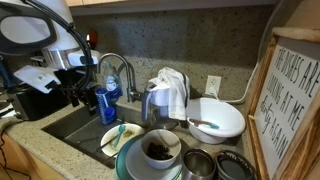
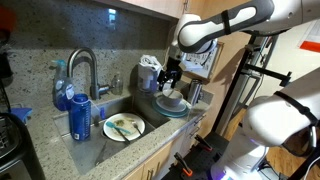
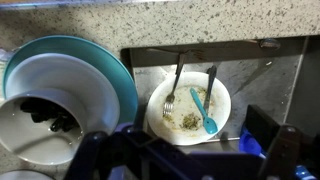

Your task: Pick up the spoon from the dish and put it on the plate

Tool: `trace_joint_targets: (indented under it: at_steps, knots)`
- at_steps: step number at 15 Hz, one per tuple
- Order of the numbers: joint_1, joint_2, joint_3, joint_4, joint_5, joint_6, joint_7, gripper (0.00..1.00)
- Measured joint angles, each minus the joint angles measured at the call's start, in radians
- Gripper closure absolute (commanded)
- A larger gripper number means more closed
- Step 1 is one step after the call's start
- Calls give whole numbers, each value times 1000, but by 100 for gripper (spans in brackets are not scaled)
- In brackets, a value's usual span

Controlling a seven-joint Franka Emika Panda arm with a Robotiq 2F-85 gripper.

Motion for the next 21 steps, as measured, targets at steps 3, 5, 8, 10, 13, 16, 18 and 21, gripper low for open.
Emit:
trace_joint_targets:
  at_steps: [3,5,8,10,13,16,18,21]
  knots:
    - [-17,13,-22,0,0,0,0,0]
    - [-45,24,-48,0,-7,1,-1,0]
    - [-97,44,-87,2,-22,13,-4,0]
    - [-129,64,-111,11,-43,28,-8,0]
    - [-179,112,-143,40,-93,62,-19,0]
    - [-225,176,-170,89,-147,99,-20,0]
    - [-248,222,-185,126,-172,121,-20,0]
    - [-268,293,-196,186,-186,142,-20,0]
